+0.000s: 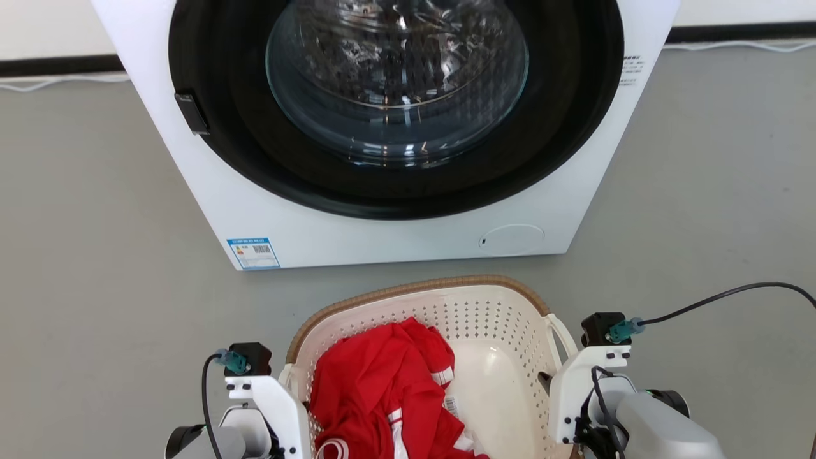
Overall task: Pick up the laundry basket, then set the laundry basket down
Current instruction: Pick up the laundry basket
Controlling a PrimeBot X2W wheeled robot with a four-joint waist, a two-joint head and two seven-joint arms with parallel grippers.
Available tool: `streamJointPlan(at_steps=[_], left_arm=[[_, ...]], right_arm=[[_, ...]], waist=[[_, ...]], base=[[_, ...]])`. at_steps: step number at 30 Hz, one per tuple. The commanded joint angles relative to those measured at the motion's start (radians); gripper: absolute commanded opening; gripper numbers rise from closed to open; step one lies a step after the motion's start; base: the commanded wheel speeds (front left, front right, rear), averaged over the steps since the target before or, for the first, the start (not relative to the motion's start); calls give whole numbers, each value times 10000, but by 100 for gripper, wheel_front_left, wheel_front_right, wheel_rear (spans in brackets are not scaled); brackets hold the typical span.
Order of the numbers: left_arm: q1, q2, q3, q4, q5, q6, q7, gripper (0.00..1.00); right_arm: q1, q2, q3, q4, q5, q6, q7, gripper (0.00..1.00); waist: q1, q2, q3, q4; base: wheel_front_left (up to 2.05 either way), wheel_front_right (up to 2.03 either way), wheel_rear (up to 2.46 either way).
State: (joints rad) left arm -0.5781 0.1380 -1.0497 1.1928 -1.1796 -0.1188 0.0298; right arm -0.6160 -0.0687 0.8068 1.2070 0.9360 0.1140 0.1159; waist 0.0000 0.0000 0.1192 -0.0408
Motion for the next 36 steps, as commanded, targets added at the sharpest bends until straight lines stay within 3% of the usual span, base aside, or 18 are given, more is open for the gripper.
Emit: streamJointPlan(at_steps=[1,36], left_arm=[[-94,137,52,-136,23,-119,-83,0],[237,79,-728,91,-440,-119,-31,0]], right_arm=[[79,185,231,-249,154,167,125,0],[292,185,1466,-135,1288,167,235,0]], waist=[[0,0,-133,-16],[0,0,-923,-239]], base=[[0,0,0],[0,0,0]])
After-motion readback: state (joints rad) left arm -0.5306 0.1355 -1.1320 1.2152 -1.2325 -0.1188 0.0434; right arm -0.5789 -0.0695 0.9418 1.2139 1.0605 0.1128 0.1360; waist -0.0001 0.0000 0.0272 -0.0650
